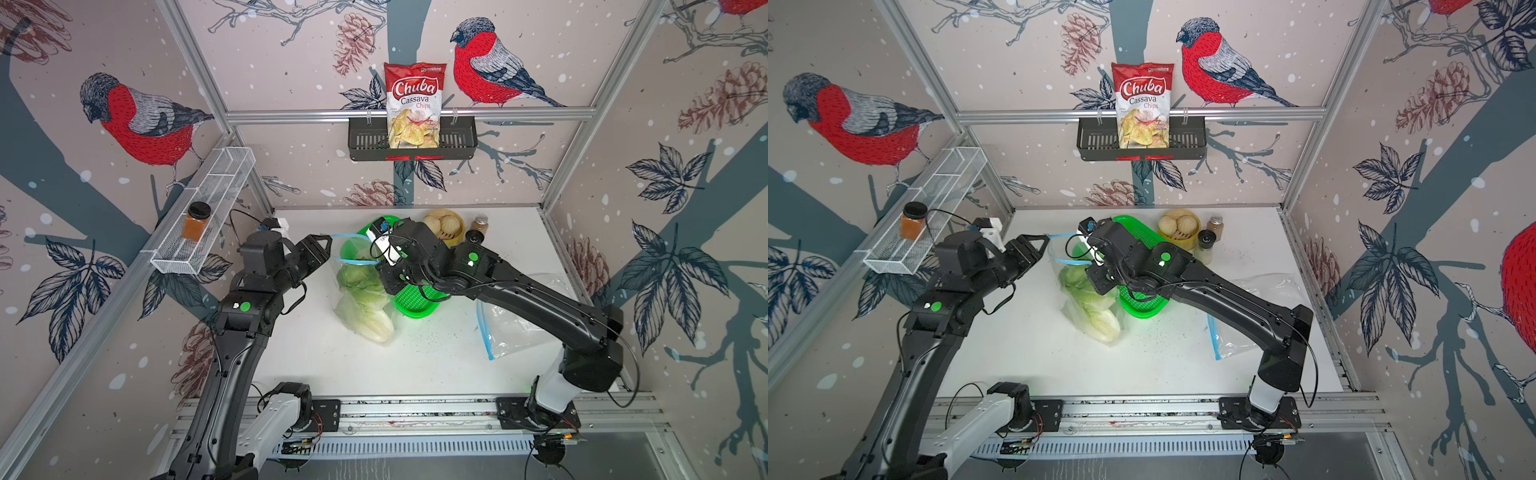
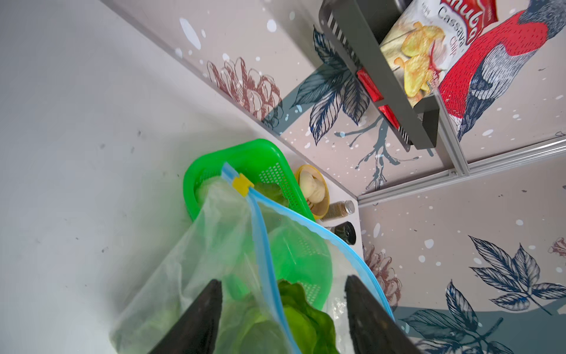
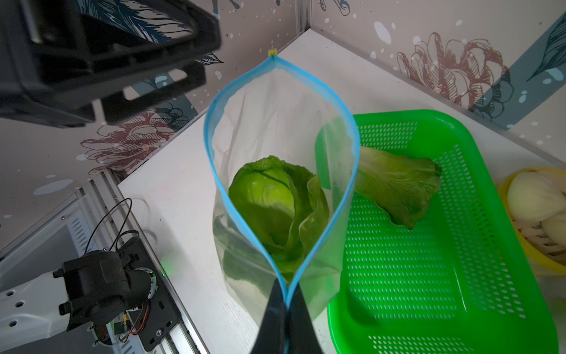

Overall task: Put the chinese cabbages into a zipper bag and zip it
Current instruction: Adjust the zipper food storage bag at the center of the board.

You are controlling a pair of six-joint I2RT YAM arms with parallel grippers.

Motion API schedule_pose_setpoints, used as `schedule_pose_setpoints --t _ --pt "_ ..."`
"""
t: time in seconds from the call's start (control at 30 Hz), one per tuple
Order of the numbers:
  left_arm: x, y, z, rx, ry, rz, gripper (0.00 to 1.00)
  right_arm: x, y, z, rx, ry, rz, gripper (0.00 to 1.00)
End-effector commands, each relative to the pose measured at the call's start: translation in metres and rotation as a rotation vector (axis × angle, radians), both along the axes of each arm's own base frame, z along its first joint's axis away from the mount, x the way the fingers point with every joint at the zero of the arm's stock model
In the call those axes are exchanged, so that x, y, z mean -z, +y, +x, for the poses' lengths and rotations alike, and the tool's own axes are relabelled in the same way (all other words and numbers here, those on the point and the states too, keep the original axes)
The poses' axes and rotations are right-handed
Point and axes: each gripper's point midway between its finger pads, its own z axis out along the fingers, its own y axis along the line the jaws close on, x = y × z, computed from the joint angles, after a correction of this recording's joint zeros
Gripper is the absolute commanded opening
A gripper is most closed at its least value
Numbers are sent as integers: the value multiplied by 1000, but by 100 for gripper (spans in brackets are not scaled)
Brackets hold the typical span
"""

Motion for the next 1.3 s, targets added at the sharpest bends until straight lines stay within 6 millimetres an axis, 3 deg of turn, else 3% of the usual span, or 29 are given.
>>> schedule_pose_setpoints --t 0.0,0.13,0.4,0.8,1.07,1.27 --pt "-23 14 -3 -1 -130 139 65 -9 -11 6 -6 -60 5 0" --pt "-31 16 -8 20 -224 235 68 -11 -33 13 -4 -83 29 0" --pt "-15 8 -19 85 -338 318 68 -4 -55 19 -23 -133 16 0" --pt "20 -5 -66 140 -337 167 67 18 -87 39 49 -100 -9 0" --pt "29 -39 -80 345 -356 74 67 22 -96 42 59 -84 16 0" --pt "28 -49 -81 406 -419 46 63 25 -98 39 51 -83 30 0"
